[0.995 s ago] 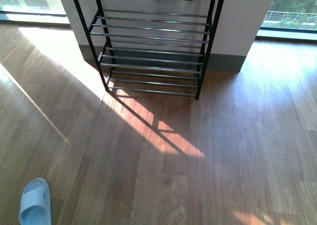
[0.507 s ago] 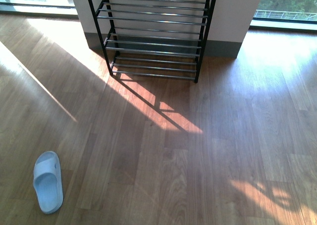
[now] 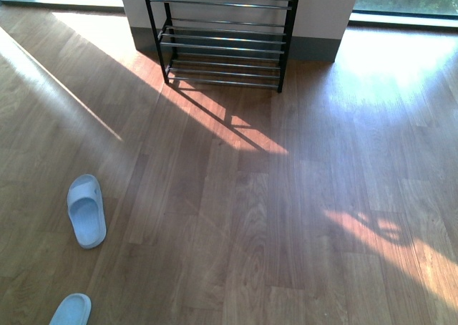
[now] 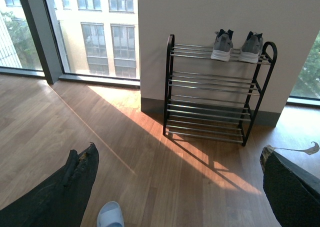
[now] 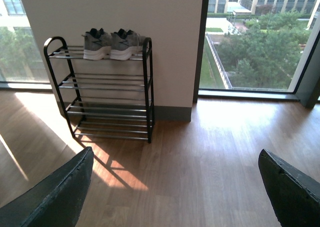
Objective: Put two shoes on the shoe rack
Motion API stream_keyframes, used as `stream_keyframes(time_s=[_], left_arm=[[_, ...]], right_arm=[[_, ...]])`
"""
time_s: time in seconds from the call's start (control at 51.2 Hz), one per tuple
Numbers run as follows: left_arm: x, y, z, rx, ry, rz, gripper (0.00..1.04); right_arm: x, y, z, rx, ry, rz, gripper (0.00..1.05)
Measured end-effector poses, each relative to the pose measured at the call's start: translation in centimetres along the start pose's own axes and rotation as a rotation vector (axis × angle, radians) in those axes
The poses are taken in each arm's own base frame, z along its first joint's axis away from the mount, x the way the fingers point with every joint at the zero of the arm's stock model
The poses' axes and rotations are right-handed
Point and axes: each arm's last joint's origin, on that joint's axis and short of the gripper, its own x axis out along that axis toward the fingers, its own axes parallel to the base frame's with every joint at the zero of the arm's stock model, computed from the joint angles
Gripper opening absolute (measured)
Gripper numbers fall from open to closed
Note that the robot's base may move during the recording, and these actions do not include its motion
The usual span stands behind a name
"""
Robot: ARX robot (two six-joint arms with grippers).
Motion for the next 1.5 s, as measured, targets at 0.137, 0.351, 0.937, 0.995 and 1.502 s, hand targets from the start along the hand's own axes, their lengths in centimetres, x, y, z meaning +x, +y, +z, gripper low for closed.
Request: stream_keyframes(time_s=[0.137,0.351,0.937,0.995,1.502], left_arm=[[0.0,0.0,0.0,0.0,0.0,0.0,0.95],[0.0,0.0,0.0,0.0,0.0,-0.001,0.95],[0.0,0.0,0.0,0.0,0.0,0.0,0.95],[0.0,0.0,0.0,0.0,0.0,0.0,0.95],[0.0,0.02,0.0,0.0,0.0,0.006,0.95]], right_arm=[[0.0,0.0,0.0,0.0,0.0,0.0,0.96],[0.0,-0.01,0.01,0.0,-0.001,-0.004,0.96],[-0.01,-0.01,0.01,0.0,-0.002,-0.004,0.96],[-0.01,-0.01,0.0,0.0,-0.001,-0.003,0.96],[-0.01,0.0,0.01,0.0,-0.001,0.002,0.96]])
